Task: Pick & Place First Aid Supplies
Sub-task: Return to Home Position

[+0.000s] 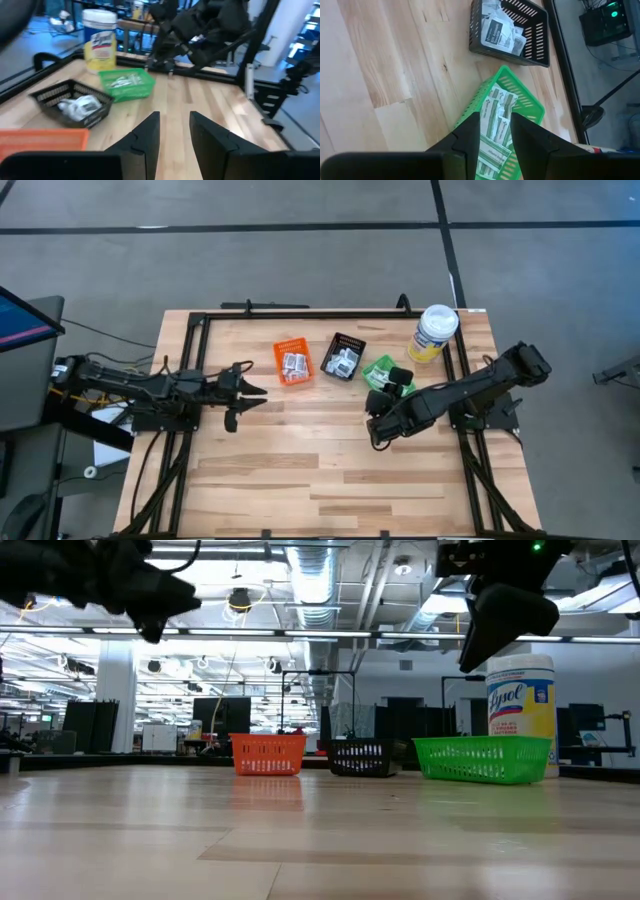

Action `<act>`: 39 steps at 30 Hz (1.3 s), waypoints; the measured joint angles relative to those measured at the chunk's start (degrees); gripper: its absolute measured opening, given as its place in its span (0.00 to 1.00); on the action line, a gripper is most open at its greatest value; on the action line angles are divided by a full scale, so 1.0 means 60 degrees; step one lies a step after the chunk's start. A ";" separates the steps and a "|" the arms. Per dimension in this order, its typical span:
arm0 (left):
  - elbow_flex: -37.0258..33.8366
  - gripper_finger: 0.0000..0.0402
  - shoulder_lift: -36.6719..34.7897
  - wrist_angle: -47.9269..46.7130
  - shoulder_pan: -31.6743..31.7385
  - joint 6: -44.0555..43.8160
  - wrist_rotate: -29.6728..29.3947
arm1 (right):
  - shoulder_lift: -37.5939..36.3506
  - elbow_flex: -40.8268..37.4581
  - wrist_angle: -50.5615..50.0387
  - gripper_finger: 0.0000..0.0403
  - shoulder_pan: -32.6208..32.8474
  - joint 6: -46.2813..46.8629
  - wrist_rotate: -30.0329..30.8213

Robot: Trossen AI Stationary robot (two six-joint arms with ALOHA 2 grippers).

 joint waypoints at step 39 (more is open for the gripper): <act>-0.2414 0.26 -0.4247 0.0585 0.0000 -0.0216 -0.0376 | -0.1749 -0.0820 0.0382 0.25 0.0594 0.1271 0.1377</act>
